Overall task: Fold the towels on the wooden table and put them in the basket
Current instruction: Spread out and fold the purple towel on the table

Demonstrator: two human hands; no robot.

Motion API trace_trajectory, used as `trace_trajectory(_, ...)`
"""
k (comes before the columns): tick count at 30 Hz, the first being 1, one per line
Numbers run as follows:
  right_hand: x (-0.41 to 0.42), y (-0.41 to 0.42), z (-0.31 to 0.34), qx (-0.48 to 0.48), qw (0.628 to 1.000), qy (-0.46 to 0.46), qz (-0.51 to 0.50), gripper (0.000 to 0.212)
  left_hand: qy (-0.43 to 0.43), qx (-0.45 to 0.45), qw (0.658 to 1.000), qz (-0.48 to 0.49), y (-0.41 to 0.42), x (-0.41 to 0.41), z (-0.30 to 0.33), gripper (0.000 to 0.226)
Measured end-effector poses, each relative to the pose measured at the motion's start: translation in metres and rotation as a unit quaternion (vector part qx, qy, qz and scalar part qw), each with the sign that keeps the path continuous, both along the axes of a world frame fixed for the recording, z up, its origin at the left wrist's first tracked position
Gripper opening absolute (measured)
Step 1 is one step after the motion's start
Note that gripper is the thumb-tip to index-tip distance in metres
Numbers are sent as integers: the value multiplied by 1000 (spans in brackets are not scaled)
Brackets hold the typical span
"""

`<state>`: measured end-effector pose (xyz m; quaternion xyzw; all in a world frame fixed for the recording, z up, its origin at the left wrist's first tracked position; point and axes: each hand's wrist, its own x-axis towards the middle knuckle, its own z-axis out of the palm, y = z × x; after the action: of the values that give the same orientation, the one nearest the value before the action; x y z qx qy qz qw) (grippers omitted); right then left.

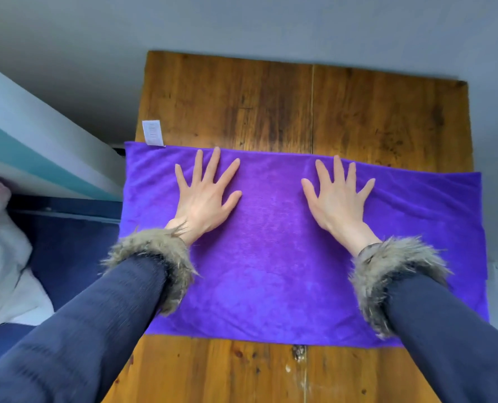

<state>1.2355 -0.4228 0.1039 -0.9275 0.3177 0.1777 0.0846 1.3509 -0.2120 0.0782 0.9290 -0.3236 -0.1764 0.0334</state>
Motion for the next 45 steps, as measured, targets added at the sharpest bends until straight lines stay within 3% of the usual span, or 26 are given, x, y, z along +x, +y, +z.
trace_trajectory(4, 2, 46, 1, -1, 997, -41, 68, 57, -8, -1, 1000, -29, 30, -7, -5, 63)
trace_trajectory(7, 11, 90, -7, 18, 990, -82, 113, 58, -23, -20, 999, 15, 48, -5, -4, 60)
trace_trajectory(16, 17, 124, -40, -20, 984, -71, 161, 59, -44, -34, 998, 23, 85, 7, -22, 54)
trace_trajectory(22, 20, 127, -32, 1, 988, -45, 150, 63, 6, -91, 985, 146, 117, -11, -17, 54)
trace_trajectory(24, 19, 132, -27, 9, 988, -35, 147, 65, 31, -154, 965, 208, 140, -21, -12, 51)
trace_trajectory(26, 18, 140, -21, 16, 987, -40, 157, 64, 58, -246, 917, 309, 163, -23, -11, 45)
trace_trajectory(28, 19, 155, -15, 20, 983, -36, 181, 62, 101, -286, 852, 428, 184, -17, -17, 36)
trace_trajectory(30, 17, 173, -12, 21, 975, -34, 216, 60, 229, -292, 768, 523, 197, -8, -18, 31)
trace_trajectory(32, 14, 189, -11, 31, 969, -27, 245, 63, 362, -296, 694, 548, 205, -2, -15, 32)
trace_trajectory(35, 10, 202, -13, 38, 970, 12, 239, 72, 444, -278, 686, 505, 208, 5, -6, 29)
trace_trajectory(39, 14, 201, -11, 49, 966, 35, 252, 74, 486, -272, 681, 476, 209, 7, -1, 28)
trace_trajectory(45, 15, 203, -7, 67, 966, 50, 244, 72, 417, -305, 696, 499, 221, 7, 9, 12)
